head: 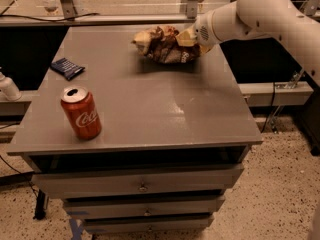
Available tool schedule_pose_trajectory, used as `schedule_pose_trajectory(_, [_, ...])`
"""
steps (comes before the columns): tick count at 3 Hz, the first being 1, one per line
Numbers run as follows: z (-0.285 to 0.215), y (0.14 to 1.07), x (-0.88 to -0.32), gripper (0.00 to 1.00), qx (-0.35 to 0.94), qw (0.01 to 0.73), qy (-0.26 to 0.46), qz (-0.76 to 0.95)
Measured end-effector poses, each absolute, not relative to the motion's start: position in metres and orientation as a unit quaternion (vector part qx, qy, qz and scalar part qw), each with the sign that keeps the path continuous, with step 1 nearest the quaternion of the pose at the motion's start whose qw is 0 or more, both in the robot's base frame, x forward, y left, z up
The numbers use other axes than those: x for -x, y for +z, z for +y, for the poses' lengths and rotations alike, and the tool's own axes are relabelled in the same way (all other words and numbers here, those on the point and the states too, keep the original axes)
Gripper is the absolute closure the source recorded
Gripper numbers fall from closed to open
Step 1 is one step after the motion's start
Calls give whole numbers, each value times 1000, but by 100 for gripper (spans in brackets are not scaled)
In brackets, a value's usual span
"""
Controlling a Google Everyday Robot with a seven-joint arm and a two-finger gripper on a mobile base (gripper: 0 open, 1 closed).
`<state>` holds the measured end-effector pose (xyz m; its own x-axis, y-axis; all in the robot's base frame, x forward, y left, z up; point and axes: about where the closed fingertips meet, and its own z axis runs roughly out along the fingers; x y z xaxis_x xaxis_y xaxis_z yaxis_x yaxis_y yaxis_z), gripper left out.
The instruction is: Move brown chip bag near coke can
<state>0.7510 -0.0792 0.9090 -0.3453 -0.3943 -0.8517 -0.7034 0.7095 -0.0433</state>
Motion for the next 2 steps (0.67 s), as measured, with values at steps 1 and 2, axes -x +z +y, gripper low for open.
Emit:
schedule_pose_trajectory(1, [-52, 926, -716, 100, 326, 463, 164, 808])
schedule_pose_trajectory(2, [-18, 929, -687, 100, 310, 461, 150, 818])
